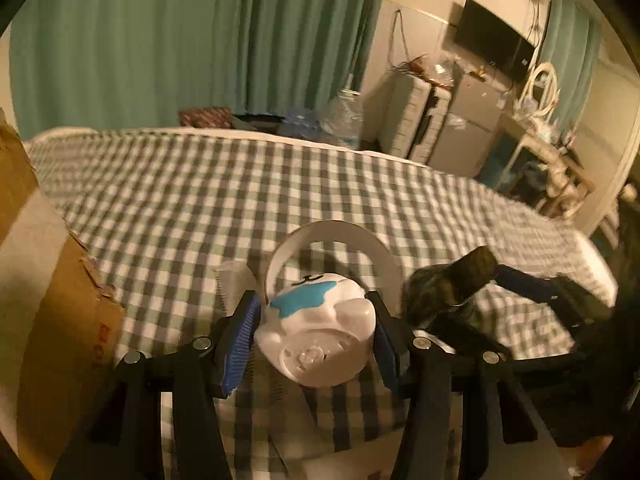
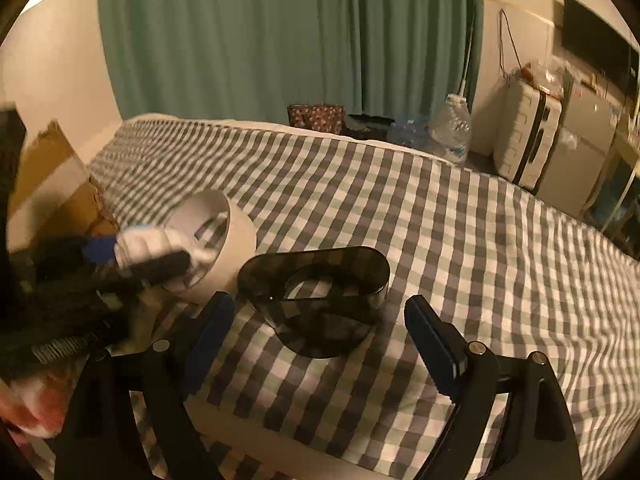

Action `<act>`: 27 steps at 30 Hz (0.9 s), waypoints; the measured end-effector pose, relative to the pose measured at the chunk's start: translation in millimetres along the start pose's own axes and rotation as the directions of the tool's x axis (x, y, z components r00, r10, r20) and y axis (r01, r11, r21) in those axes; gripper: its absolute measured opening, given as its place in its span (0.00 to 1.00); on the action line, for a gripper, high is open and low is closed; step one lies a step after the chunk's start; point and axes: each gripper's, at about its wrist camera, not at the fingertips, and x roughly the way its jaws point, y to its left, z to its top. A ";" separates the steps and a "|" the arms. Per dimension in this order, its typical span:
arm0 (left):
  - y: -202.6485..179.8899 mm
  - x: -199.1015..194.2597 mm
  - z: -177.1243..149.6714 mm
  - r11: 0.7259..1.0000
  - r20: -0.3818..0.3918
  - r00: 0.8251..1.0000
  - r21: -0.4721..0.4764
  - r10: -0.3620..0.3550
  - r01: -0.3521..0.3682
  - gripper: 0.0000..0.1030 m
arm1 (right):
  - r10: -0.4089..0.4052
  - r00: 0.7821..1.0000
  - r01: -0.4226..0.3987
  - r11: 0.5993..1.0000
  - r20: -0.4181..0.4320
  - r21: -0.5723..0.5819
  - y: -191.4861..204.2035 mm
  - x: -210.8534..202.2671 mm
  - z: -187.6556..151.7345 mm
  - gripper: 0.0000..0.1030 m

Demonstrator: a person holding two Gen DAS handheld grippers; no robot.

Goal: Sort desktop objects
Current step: 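Grasp the white round cap with left tool while right tool grasps the black plastic holder, then carry the cap and black holder over the cardboard box and open both tools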

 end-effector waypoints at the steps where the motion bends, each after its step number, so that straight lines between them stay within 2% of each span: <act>1: 2.2 0.7 -1.0 1.000 -0.008 1.000 -0.011 -0.016 0.016 0.54 | -0.013 1.000 0.013 1.000 0.009 -0.013 2.6 0.2 -0.8 0.86; 4: 2.8 2.0 -2.8 1.000 -0.011 1.000 -0.012 -0.017 0.017 0.54 | -0.026 0.999 0.026 1.000 0.032 -0.003 5.5 3.3 0.7 0.88; 8: -3.8 0.3 -6.6 0.999 -0.001 1.000 0.042 0.011 -0.011 0.51 | -0.100 0.995 0.100 0.995 -0.025 0.003 9.2 21.0 4.5 0.87; 9: -3.7 -0.7 -7.3 0.999 0.002 1.000 0.045 0.010 -0.010 0.50 | -0.101 0.994 0.101 0.995 -0.030 0.017 8.3 23.3 4.0 0.79; 10: -3.6 -1.3 -8.4 0.999 0.002 1.000 0.048 0.012 -0.012 0.50 | -0.084 0.996 0.085 0.995 -0.018 0.046 6.0 22.4 1.7 0.75; 12: -4.3 -1.9 -9.2 0.999 0.008 1.000 0.052 0.015 -0.015 0.50 | -0.098 0.995 0.098 0.990 -0.010 0.105 -1.2 19.2 0.3 0.75; 16: -3.0 -7.9 -12.1 0.999 0.029 0.999 0.043 0.016 -0.017 0.50 | -0.175 0.984 0.170 0.973 0.017 0.159 -16.0 -0.2 -0.6 0.75; 22: -11.8 -19.2 -13.0 0.998 0.042 0.999 0.058 -0.002 0.000 0.50 | -0.203 0.979 0.188 0.936 0.020 0.297 -39.3 -37.9 -7.3 0.75; 27: -28.0 -48.6 -7.8 0.997 0.065 0.998 0.082 -0.010 0.005 0.50 | -0.204 0.979 0.200 0.940 -0.013 0.278 -30.0 -78.7 -15.6 0.75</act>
